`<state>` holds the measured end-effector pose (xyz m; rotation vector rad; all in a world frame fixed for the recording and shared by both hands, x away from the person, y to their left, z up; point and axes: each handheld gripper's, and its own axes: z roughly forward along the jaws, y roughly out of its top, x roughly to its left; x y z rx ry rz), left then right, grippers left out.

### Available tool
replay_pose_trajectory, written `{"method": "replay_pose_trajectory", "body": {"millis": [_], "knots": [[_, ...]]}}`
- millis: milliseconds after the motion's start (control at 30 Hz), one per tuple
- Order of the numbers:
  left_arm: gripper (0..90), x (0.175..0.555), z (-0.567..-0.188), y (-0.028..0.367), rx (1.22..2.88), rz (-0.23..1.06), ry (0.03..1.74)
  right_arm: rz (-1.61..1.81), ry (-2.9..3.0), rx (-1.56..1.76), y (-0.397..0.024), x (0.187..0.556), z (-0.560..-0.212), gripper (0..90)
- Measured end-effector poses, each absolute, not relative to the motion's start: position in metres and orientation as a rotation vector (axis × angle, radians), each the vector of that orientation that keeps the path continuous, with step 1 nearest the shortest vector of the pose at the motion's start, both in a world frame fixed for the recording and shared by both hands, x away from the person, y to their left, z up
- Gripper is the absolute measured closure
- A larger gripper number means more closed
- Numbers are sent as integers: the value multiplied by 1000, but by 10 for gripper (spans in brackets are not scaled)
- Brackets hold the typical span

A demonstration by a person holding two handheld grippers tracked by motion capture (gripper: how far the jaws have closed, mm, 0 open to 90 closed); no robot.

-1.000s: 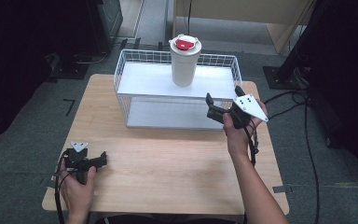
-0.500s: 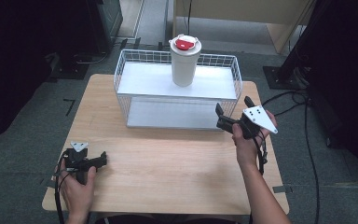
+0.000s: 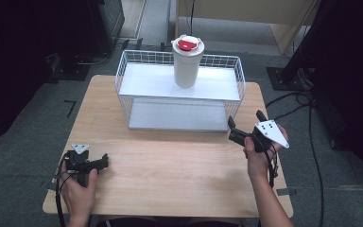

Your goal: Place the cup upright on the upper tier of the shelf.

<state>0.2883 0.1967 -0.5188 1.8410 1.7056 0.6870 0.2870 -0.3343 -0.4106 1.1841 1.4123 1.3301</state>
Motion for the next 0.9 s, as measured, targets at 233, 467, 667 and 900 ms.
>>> {"method": "replay_pose_trajectory", "body": {"millis": [233,467,667,900], "knots": [[0,288,-519,197,1842,686,1706,1313,1419,1218,-344,278,-429,0],[0,288,-519,197,1842,686,1706,1297,1419,1255,-354,269,-442,0],[0,288,-519,197,1839,686,1706,1266,1419,1289,-365,260,-456,0],[0,288,-519,197,1840,686,1706,1229,1425,1330,-378,249,-473,0]]}}
